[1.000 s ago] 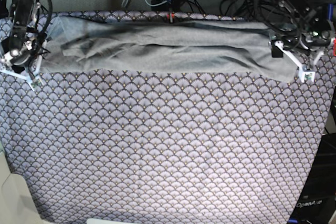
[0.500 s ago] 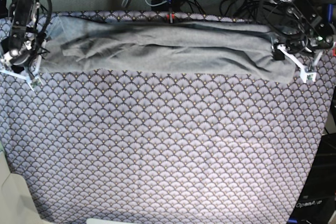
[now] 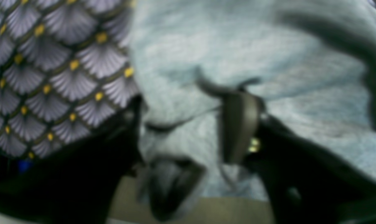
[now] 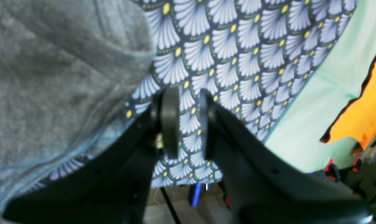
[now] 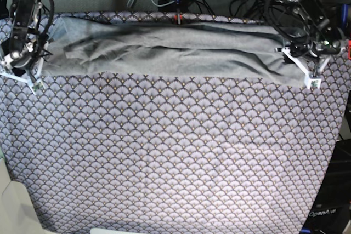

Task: Fold the T-shirt properly
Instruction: 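Grasp the strip end with the left gripper, then fold the held strip end over toward the right gripper with left gripper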

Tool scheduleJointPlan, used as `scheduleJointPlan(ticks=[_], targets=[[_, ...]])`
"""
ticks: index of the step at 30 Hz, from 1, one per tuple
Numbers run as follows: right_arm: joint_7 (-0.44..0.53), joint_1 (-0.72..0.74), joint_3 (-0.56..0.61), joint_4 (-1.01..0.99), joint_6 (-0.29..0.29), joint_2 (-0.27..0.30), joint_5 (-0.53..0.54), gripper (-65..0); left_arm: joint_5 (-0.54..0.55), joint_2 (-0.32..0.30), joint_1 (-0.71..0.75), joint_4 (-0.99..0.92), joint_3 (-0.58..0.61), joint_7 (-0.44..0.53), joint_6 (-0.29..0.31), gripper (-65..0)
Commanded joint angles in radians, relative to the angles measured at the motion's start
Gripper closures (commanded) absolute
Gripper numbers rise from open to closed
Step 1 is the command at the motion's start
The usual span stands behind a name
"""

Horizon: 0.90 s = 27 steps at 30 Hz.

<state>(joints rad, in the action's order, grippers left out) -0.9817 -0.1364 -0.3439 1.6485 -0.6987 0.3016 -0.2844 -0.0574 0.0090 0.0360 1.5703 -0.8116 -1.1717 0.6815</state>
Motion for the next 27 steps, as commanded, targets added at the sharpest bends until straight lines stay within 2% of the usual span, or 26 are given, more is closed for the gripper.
scheduleJointPlan(ticks=[1,6,8,21,27], targets=[[0.007,0.011,-0.004,0.014,0.001,0.015,-0.008,-12.9,-0.012,0.022,0.021,-0.018,0.019,-0.05,0.017,-27.7],[0.007,0.014,-0.004,0.014,0.001,0.015,-0.008,-12.9,-0.012,0.022,0.028,-0.021,0.039,-0.047,0.017,-5.0],[0.007,0.014,-0.004,0.014,0.001,0.015,-0.008,-12.9,-0.012,0.022,0.028,-0.021,0.039,-0.047,0.017,0.0],[0.007,0.011,-0.004,0.014,0.001,0.015,-0.008,-12.9,-0.012,0.022,0.029,0.018,0.038,-0.05,0.017,0.0],[0.007,0.01,-0.004,0.014,0.001,0.015,-0.008,-12.9,-0.012,0.088,0.046,0.215,0.045,-0.055,0.017,0.0]])
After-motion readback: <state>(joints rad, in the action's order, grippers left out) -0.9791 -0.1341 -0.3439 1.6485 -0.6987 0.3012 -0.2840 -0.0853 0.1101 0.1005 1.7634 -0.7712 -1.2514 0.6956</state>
